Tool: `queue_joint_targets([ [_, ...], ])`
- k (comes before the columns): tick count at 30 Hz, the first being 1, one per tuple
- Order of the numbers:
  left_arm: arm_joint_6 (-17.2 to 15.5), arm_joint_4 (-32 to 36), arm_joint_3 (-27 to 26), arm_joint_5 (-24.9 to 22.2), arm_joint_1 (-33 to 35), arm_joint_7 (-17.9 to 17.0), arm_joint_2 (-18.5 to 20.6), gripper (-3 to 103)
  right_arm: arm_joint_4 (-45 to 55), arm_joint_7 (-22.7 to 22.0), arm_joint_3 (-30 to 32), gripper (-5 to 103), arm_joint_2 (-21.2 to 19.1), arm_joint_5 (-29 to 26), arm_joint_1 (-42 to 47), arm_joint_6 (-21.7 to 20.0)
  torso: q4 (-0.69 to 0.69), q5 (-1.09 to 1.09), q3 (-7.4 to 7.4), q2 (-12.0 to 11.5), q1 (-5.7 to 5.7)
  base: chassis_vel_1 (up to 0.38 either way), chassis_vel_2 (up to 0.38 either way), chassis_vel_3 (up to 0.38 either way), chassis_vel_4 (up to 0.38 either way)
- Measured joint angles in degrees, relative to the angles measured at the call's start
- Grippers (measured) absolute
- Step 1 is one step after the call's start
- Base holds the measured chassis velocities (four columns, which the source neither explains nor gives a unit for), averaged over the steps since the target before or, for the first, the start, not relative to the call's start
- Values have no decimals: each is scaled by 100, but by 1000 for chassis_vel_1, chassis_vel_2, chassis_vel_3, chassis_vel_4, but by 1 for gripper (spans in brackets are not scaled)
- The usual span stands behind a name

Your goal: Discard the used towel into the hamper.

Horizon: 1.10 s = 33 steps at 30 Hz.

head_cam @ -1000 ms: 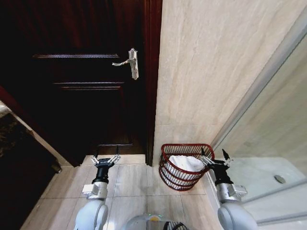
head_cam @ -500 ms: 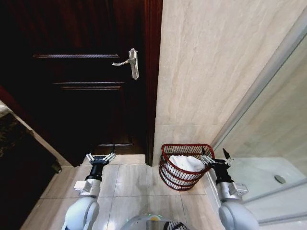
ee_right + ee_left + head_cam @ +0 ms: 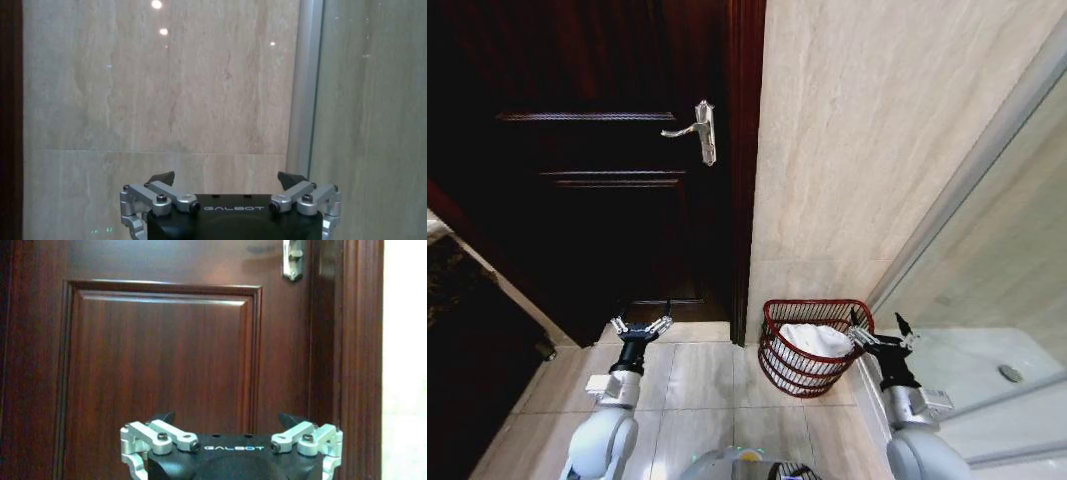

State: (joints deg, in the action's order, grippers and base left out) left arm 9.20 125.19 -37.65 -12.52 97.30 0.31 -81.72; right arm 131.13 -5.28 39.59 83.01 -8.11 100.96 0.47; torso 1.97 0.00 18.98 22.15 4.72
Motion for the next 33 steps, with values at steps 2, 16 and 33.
queue_joint_targets([
  [2,41,-3,19,26,20,24,-26,100,1,-1,4,100,2,0,36,35,0,0,0,0,0,97,-90,-61,89],
  [16,145,36,55,179,87,35,-133,100,-26,2,42,100,18,-18,252,323,0,0,0,0,-2,111,-113,-113,106],
  [33,234,70,75,294,146,33,-236,100,-132,9,56,100,-5,-98,334,480,0,0,-1,0,-2,100,-97,-96,92],
])
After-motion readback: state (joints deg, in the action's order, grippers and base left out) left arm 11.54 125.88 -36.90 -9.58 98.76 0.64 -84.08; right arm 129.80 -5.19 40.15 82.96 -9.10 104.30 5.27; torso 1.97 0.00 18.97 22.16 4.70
